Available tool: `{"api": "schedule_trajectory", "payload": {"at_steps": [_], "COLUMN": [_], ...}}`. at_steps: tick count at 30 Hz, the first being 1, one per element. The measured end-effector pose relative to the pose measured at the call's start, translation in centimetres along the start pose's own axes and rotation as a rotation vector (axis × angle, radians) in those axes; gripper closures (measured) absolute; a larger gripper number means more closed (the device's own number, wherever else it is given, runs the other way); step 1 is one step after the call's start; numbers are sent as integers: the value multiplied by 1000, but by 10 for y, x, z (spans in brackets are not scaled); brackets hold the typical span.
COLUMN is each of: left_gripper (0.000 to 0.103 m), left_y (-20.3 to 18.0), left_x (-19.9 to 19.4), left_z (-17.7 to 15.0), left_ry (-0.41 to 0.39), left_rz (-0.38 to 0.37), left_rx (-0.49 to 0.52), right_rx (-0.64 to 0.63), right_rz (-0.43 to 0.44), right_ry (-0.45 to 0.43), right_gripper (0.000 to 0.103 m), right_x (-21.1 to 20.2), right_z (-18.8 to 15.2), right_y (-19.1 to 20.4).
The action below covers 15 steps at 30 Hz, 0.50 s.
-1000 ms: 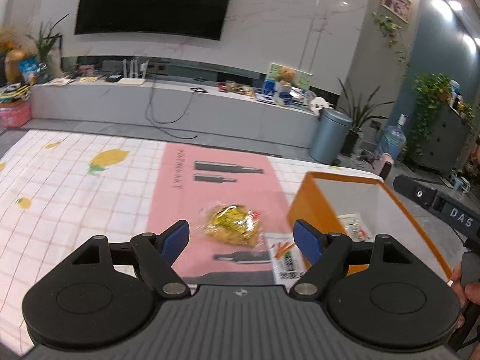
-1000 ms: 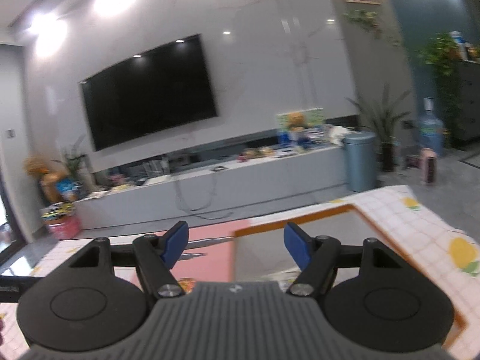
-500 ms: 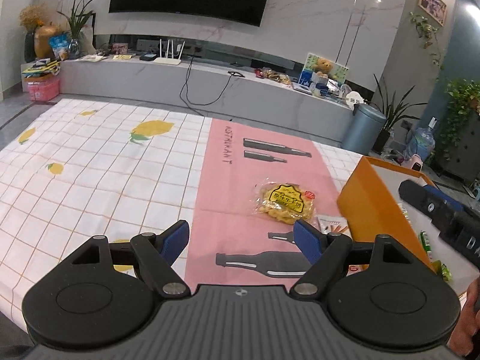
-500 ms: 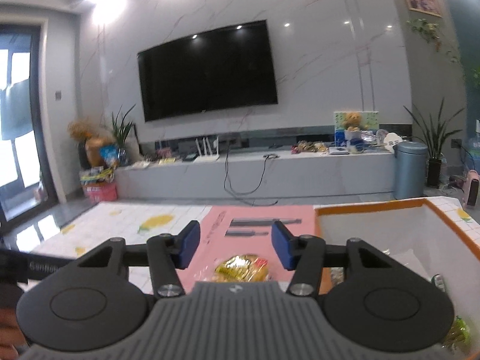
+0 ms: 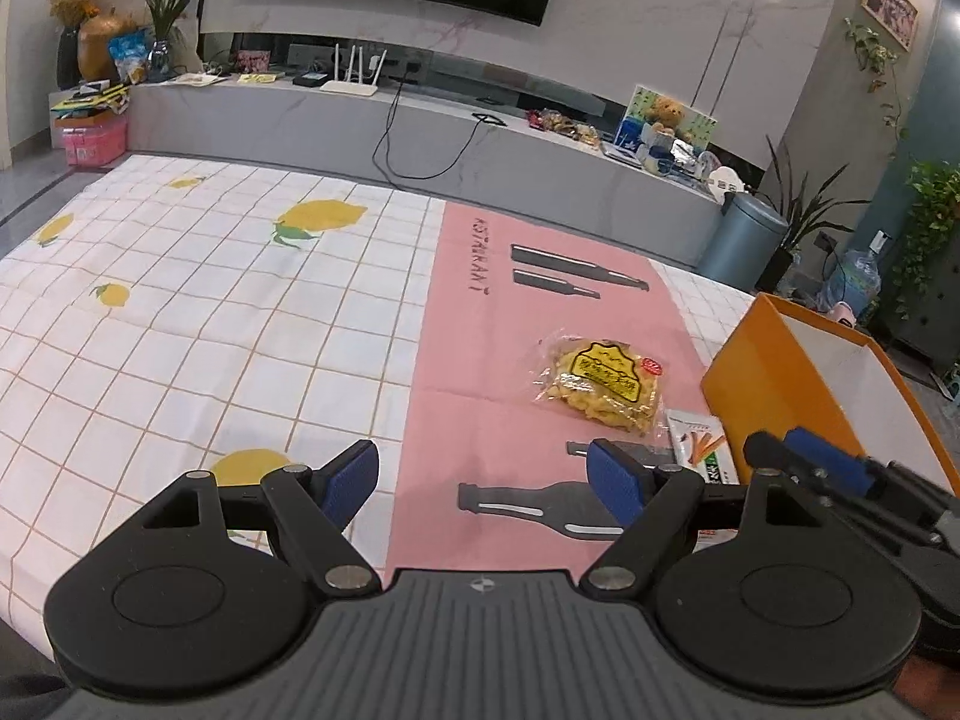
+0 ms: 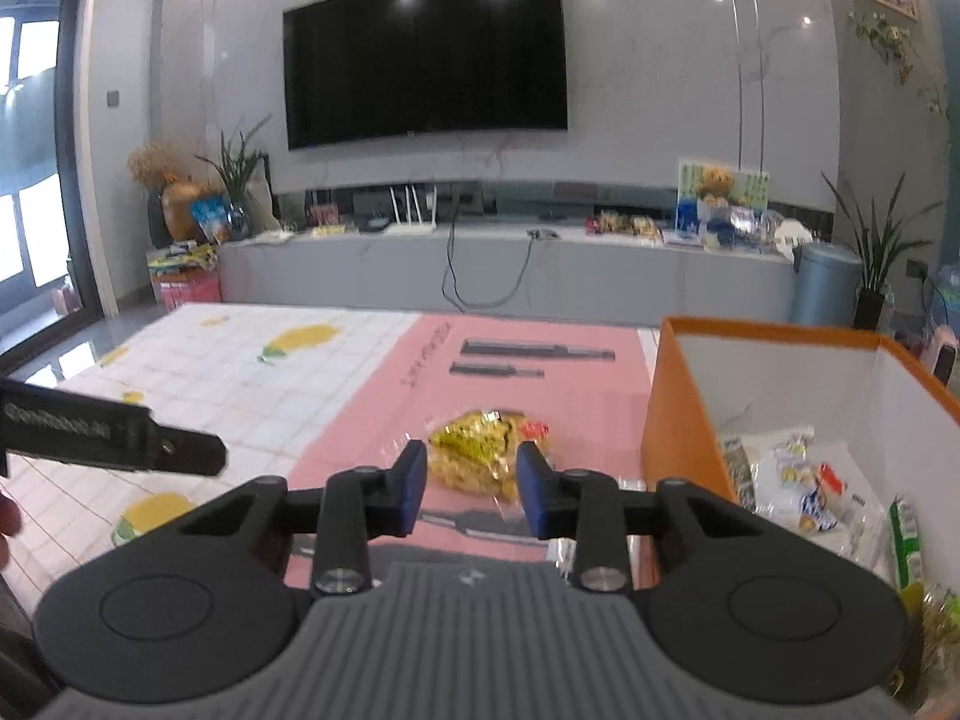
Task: Organize snacks
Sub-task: 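Move both tools back from the box to the snack pile, then grasp the yellow-labeled bread bag with the right tool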
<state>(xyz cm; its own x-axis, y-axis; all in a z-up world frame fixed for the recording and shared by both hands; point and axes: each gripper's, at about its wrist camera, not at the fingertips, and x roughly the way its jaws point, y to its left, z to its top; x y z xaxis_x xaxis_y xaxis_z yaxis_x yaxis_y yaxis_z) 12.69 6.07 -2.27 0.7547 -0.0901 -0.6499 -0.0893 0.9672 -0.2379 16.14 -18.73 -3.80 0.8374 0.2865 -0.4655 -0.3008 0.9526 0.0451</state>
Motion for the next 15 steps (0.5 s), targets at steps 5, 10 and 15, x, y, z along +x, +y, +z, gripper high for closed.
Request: {"api": "schedule_trajectory", "payload": {"at_steps": [5, 10, 15], "left_gripper": [10, 10, 10], "left_y": [7, 10, 15], "left_x": [1, 2, 2], "left_z": [0, 2, 5], "left_ry": [20, 32, 25], "left_rz": [-10, -20, -17], "left_rx": [-29, -49, -74], "right_rx": [-3, -75, -129], "right_rz": [-47, -84, -96], "right_ry": [73, 97, 52], "right_gripper": [71, 71, 35], "right_x": [25, 54, 70], "right_z": [-15, -29, -22], "right_y": [7, 20, 22]}}
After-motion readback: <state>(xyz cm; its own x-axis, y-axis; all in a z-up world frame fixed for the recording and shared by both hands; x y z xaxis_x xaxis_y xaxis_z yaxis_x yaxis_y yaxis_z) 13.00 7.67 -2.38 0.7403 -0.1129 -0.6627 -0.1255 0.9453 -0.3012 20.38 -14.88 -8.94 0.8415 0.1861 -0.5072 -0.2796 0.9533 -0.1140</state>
